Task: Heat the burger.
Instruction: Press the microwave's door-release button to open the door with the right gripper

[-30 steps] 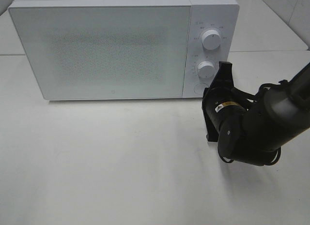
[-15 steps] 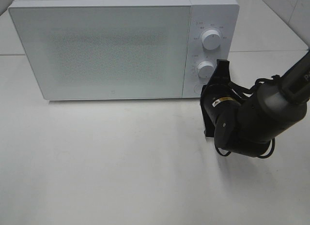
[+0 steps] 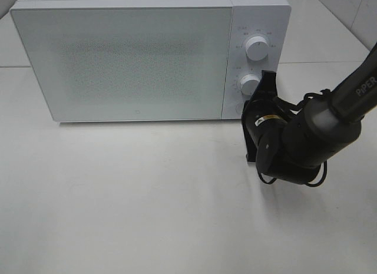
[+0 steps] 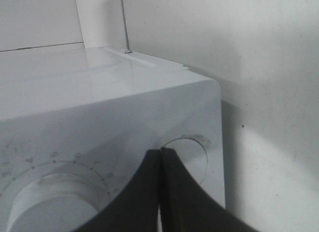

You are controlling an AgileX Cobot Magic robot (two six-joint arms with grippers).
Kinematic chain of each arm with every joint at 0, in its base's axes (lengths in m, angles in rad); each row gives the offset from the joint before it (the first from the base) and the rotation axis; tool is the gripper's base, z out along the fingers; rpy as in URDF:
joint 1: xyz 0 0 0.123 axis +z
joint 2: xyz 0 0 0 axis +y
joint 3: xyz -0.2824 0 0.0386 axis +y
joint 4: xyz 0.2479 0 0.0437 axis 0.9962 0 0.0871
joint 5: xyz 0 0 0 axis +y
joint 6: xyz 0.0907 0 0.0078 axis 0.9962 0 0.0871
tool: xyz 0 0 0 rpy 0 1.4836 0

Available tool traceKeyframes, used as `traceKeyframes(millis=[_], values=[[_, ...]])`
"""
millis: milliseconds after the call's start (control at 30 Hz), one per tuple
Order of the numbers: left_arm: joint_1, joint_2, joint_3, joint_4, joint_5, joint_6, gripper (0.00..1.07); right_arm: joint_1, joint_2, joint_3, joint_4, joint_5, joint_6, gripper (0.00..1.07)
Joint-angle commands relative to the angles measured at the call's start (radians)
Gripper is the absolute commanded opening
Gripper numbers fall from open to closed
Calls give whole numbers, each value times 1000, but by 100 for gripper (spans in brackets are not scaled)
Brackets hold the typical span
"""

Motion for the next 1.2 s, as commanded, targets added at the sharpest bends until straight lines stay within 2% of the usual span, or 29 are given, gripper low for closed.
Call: traceKeyframes(millis=[33, 667, 800, 1200], values=[[2, -16, 3, -8, -2, 3, 98, -4, 9, -16, -16, 8, -13, 0], [2, -16, 3, -8, -2, 3, 98, -11, 41, -60, -12, 18, -22, 0], [2, -16, 3, -8, -2, 3, 98, -11, 48, -76, -9, -54, -33, 0], [2, -16, 3, -8, -2, 3, 98, -11, 61, -133, 55, -94, -52, 0]])
